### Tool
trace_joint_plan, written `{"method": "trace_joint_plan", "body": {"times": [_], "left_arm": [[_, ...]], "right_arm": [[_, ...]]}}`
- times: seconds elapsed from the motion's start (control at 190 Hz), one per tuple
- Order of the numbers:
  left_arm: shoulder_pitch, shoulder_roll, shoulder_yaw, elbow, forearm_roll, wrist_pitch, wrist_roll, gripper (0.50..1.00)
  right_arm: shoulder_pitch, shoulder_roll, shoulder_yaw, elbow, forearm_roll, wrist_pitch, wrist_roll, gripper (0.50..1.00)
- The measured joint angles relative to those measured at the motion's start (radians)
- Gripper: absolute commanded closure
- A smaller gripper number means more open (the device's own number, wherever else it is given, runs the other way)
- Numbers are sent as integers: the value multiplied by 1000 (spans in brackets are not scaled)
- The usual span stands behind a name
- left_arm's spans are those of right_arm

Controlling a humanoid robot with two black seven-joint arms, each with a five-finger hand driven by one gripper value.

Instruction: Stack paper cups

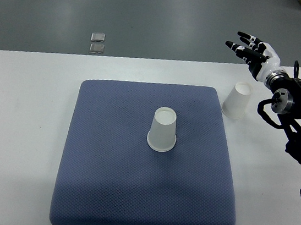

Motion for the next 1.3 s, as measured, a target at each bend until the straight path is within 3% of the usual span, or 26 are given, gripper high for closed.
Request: {"method": "trace_joint_plan", "body": {"times": [1.302], "left_arm": [[0, 0, -1, -2, 0, 0, 0, 500]], "right_arm": [[34, -8, 1, 7, 0, 19, 8, 585]]}}
